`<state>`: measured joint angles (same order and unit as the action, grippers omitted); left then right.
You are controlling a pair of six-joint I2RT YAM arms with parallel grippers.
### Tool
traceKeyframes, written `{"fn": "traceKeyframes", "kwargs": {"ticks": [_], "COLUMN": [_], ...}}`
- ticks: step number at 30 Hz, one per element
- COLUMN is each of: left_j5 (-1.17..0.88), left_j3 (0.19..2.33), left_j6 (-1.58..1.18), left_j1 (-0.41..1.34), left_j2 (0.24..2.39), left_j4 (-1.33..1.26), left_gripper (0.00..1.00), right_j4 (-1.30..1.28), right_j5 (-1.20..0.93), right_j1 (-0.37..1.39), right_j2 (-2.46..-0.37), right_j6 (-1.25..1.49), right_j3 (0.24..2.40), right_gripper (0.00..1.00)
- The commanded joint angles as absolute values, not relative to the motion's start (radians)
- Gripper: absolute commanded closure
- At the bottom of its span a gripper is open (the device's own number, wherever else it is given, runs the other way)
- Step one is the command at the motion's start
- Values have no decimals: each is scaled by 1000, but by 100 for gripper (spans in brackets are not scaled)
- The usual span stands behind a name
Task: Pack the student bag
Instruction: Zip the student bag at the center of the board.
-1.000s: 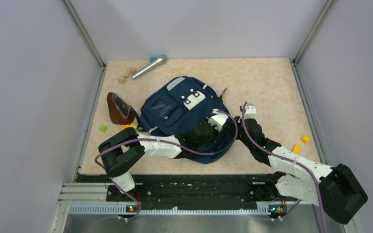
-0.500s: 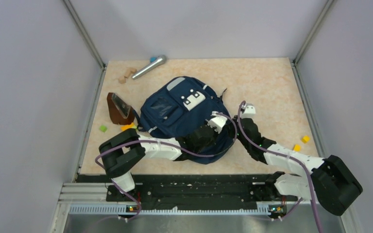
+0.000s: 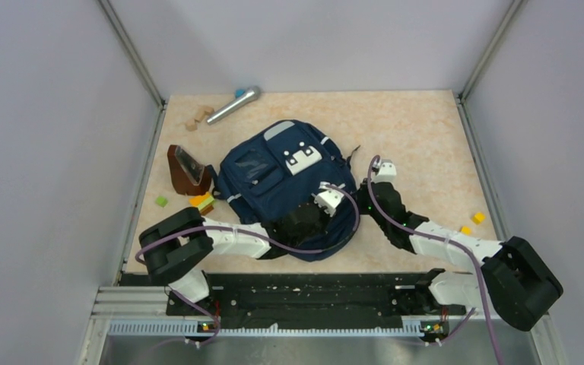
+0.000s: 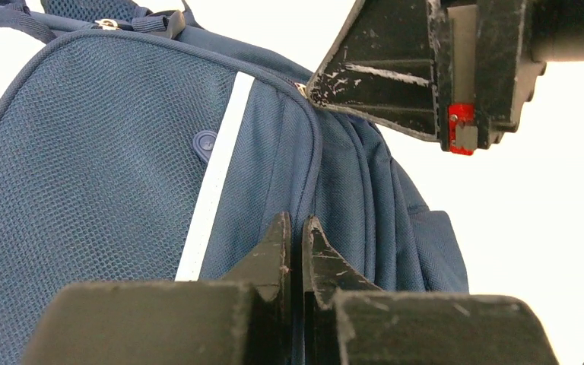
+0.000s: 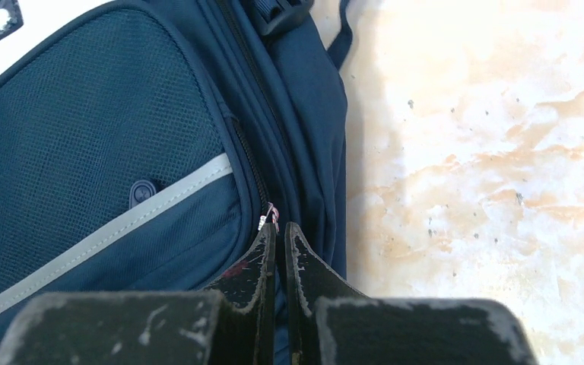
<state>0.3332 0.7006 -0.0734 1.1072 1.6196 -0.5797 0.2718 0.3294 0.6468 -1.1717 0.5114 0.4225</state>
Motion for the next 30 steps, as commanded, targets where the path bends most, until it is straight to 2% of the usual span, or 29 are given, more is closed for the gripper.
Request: {"fn": "traceKeyframes", "kwargs": {"ticks": [1, 11, 30], "left_j5": [320, 198, 167], "left_j3": [627, 575, 567], "left_j6": [-47, 29, 18], "left_j1": [1102, 1100, 1100], "left_j2": [1532, 1445, 1396], "left_j4": [-556, -536, -459], "left_gripper": [100, 100, 100], "right_j4": [237, 250, 430], "right_j5": [364, 282, 206], "right_j1": [617, 591, 588], "right_j2": [-1165, -1196, -1402], "right_j6": [411, 300, 177], "right_j3": [472, 532, 655], "right_gripper": [100, 100, 100]}}
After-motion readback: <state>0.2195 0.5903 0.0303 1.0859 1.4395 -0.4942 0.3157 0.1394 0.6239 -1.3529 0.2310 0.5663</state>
